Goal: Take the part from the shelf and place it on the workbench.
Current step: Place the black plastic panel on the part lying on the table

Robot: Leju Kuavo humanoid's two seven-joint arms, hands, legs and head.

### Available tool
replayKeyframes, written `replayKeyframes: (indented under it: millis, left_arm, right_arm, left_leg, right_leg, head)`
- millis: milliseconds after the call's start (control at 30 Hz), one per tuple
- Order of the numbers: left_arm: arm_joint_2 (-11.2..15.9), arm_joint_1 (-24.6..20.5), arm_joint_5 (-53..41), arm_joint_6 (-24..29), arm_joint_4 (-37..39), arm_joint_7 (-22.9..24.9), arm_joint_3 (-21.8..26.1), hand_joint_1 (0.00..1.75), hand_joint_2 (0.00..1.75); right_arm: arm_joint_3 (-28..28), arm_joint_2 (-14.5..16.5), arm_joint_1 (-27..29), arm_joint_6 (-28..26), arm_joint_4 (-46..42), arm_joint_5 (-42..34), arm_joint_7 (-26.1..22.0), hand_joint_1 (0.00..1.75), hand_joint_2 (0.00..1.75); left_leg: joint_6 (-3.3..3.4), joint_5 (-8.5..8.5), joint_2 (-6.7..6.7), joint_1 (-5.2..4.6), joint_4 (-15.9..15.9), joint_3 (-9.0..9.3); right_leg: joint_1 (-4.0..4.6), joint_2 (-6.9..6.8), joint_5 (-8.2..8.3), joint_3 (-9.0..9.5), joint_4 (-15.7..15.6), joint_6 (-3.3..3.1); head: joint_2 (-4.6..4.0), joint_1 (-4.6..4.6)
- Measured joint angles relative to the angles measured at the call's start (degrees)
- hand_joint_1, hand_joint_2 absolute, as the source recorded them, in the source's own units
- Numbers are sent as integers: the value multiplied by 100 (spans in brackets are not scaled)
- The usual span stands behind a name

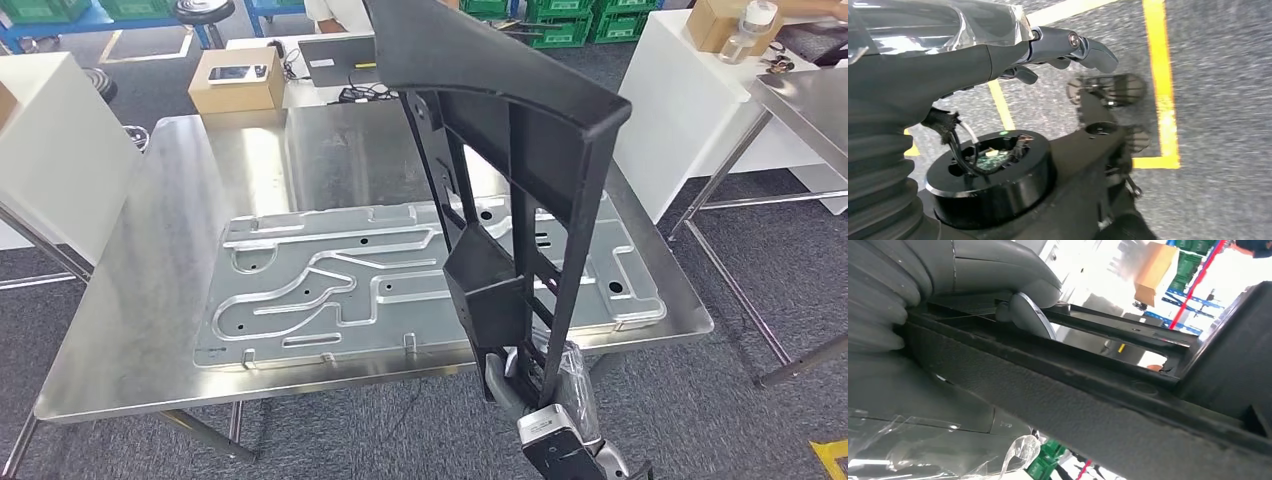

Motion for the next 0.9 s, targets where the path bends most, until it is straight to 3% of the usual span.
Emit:
replayKeyframes:
  millis: [67, 200, 267, 333, 367, 400, 433, 500, 533, 600, 667, 733, 767, 833, 867, 900]
  left_arm:
    - [-8, -14, -13, 7, 0, -19, 11, 0, 175]
    - [-20, -15, -14, 19, 0, -35, 19, 0, 175]
    - [-20, -24, -4, 21, 0, -39, 22, 0, 175]
    - [-22, -23, 15, 21, 0, -41, 25, 0, 175]
    - [-22, -14, 26, 20, 0, -41, 26, 0, 175]
    - [-23, -5, 35, 20, 0, -41, 28, 0, 175]
    - [-23, 2, 41, 20, 0, -42, 30, 0, 175]
    - [-22, 2, 57, 20, 0, -45, 36, 0, 175]
    - [-22, -2, 65, 20, 0, -47, 40, 0, 175]
    - [-21, 1, 78, 18, 0, -49, 45, 0, 175]
    - [-26, 15, 84, 10, 0, -50, 45, 0, 175]
    - [-26, 9, 89, 4, 0, -52, 48, 0, 175]
    - [-24, -4, 93, 3, 0, -53, 50, 0, 175]
    - [-19, -22, 107, 3, 0, -53, 52, 0, 175]
    - [-20, -20, 114, 2, 0, -53, 52, 0, 175]
    - [-21, -9, 120, 2, 0, -53, 52, 0, 175]
  right_arm:
    - [3, -4, -5, -1, -1, 22, 7, 175, 175]
    - [8, -10, -8, -1, -14, 39, 19, 175, 175]
    - [8, -12, -16, -1, -16, 44, 21, 175, 175]
    - [8, -13, -15, 0, -16, 56, 22, 175, 175]
    - [8, -13, -12, 0, -16, 65, 23, 175, 175]
    - [8, -14, -8, 2, -16, 73, 25, 175, 175]
    - [8, -14, -6, 3, -16, 79, 27, 175, 175]
    - [8, -14, -9, 4, -16, 87, 27, 175, 175]
    - [8, -14, -14, 5, -16, 89, 28, 175, 175]
    - [8, -14, -24, 12, -16, 91, 32, 175, 175]
    - [9, -15, -29, 31, -17, 96, 37, 175, 175]
    - [12, -18, -38, 50, -23, 116, 40, 175, 175]
    - [13, -20, -48, 55, -27, 131, 42, 175, 175]
    - [16, -21, -62, 62, -32, 167, 46, 175, 175]
    - [17, -21, -61, 63, -32, 181, 49, 175, 175]
    - [19, -21, -57, 65, -32, 195, 52, 175, 175]
  left_leg:
    - [-52, -87, -12, -22, -19, 78]
    - [-153, -230, -15, -50, 184, 123]
    - [-225, -526, -3, -23, 843, -205]
    - [-285, -892, 2, 17, 1770, -762]
    - [-298, -976, 3, 30, 2046, -974]
    - [-299, -933, 3, 36, 2080, -1073]
    - [-288, -755, 4, 38, 1871, -1053]
    - [-225, -159, 11, 19, 981, -773]
    - [-184, 38, 13, -9, 558, -647]
    - [-105, 118, 15, -44, 136, -545]
    - [-47, 112, 14, -26, 96, -500]
    - [1, 191, 21, 10, 78, -388]
    - [22, 187, 23, 21, 76, -337]
    - [50, 143, 24, 15, 78, -286]
    - [59, 113, 22, 9, 79, -259]
    - [66, 75, 19, 0, 79, -219]
  right_leg:
    - [35, -2, 320, 153, -621, -61]
    - [-11, -13, 440, 326, -835, -171]
    - [-29, -25, 418, 409, -853, -210]
    - [-30, -24, 367, 446, -853, -224]
    - [-31, -21, 335, 473, -853, -220]
    - [-31, -18, 299, 513, -852, -213]
    - [-30, -14, 261, 563, -853, -205]
    - [-33, -12, 185, 671, -859, -178]
    - [-29, -5, 148, 712, -858, -155]
    - [-28, 8, 92, 755, -858, -93]
    - [-15, 16, 46, 778, -799, -31]
    - [-3, 7, -109, 713, -527, 32]
    - [-6, 1, -272, 560, -206, 62]
    - [-17, -8, -655, 39, 696, 97]
    - [-19, -9, -793, -225, 1084, 99]
    - [-12, -9, -812, -386, 1238, 89]
  head:
    - [-1, 1]
    - [-1, -1]
    - [-2, -1]
    - [-2, 0]
    - [-2, 0]
    - [-2, -1]
    - [-1, -2]
    - [-1, -3]
    - [-1, -4]
    - [-2, -2]
    - [-1, 1]
    - [-1, -1]
    - [-1, 0]
    - [-1, 1]
    - [-1, 1]
    - [0, 1]
